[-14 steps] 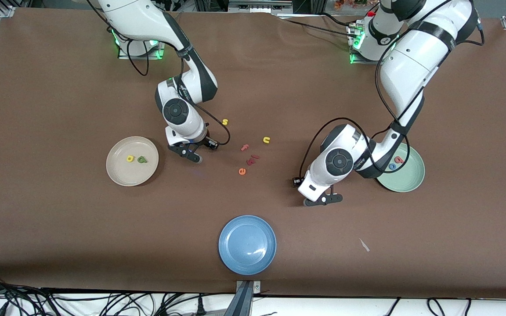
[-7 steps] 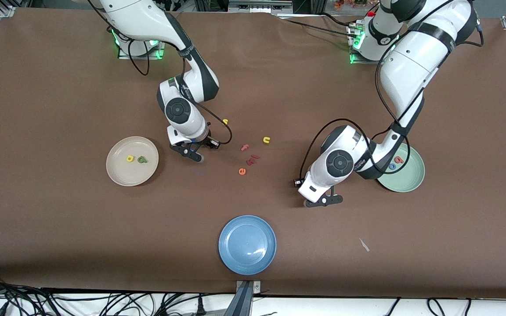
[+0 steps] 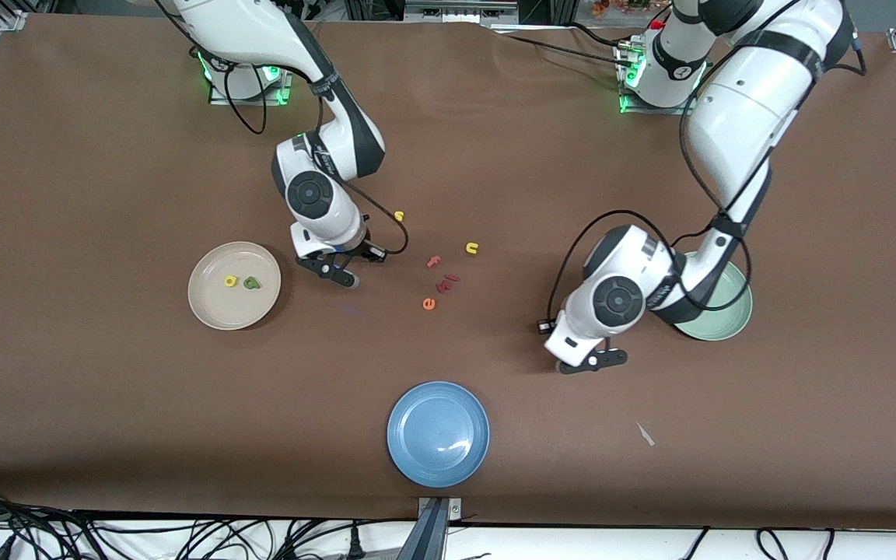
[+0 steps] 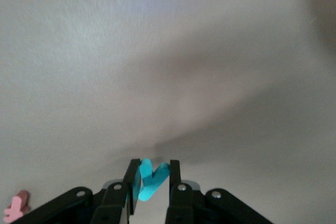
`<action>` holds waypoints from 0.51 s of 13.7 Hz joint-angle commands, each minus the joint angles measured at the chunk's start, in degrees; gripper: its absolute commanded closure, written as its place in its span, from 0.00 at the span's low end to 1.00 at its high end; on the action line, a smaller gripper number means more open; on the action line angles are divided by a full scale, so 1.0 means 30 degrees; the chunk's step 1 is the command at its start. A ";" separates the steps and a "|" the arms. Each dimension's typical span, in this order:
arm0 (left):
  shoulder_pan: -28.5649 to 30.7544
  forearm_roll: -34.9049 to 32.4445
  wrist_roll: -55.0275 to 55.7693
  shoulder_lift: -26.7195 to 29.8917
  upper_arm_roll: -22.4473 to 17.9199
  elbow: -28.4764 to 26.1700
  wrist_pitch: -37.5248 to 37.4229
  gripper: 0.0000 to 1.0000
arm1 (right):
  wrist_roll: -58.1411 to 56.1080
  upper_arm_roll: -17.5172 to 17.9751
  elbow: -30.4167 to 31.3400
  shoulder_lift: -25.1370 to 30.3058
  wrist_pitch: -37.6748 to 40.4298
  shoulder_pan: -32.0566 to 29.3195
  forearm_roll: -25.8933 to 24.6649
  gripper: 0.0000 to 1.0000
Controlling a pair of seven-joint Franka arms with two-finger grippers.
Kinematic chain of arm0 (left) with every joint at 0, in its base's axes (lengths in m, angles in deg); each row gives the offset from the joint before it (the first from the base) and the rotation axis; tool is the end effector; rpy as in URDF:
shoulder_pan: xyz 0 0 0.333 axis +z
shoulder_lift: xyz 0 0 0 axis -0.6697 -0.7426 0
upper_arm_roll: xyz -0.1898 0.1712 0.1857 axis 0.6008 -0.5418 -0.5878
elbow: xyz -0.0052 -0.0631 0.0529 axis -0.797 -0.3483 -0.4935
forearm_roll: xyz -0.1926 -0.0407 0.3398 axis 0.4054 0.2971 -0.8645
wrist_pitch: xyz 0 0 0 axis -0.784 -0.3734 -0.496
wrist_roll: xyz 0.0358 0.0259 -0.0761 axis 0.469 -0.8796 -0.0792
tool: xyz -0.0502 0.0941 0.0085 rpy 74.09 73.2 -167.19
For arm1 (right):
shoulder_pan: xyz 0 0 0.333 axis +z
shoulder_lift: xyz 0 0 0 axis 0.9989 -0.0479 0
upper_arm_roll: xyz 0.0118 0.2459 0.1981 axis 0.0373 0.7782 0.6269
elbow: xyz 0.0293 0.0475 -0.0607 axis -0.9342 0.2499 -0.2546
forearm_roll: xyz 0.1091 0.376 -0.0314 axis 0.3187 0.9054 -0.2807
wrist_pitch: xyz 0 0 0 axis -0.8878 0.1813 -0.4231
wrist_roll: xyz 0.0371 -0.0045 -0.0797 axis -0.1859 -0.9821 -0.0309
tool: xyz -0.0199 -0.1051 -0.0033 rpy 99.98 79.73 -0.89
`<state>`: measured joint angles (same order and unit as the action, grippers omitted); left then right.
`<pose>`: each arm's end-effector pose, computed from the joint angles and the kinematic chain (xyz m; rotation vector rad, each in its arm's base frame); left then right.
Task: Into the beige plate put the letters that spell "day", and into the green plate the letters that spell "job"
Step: 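Drop teal y on the beige plate while the left gripper drops teal strip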
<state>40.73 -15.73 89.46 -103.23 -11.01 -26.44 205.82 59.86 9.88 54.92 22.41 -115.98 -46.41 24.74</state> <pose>0.6635 -0.2596 0.2147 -3.1036 -0.3651 0.2669 0.5161 0.3244 0.2134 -3.0555 0.6154 0.1735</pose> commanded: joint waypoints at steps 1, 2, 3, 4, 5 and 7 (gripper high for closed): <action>0.3237 0.0277 -0.2045 0.1234 0.1971 -0.0357 -0.3252 1.00 | -0.3304 -0.1877 -0.0251 0.1120 0.2368 0.0124 -0.0233 0.91; 0.4585 0.0277 -0.3537 0.1351 0.2618 -0.0357 -0.5181 1.00 | -0.4798 -0.2726 -0.0251 0.1326 0.2955 0.0124 -0.0233 0.91; 0.5875 0.0277 -0.5031 0.1584 0.3089 -0.0560 -0.6912 1.00 | -0.6495 -0.3749 -0.0251 0.1502 0.3483 0.0095 -0.0233 0.91; 0.7048 0.0277 -0.6554 0.1645 0.3441 -0.0765 -0.8147 1.00 | -0.8543 -0.4804 -0.0251 0.1533 0.3894 0.0095 -0.0204 0.91; 0.8046 0.0277 -0.7730 0.1645 0.3503 -0.0999 -0.8943 1.00 | -1.0129 -0.5481 -0.0251 0.1446 0.4015 0.0037 -0.0174 0.91; 0.9221 -0.0073 -0.9286 0.1587 0.3417 -0.1903 -0.9185 1.00 | -1.1751 -0.6072 -0.0164 0.1037 0.3929 -0.0401 -0.0145 0.91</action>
<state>65.18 -15.75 66.57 -99.35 -1.54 -27.76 178.84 29.22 -7.13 53.85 26.11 -104.47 -47.29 24.63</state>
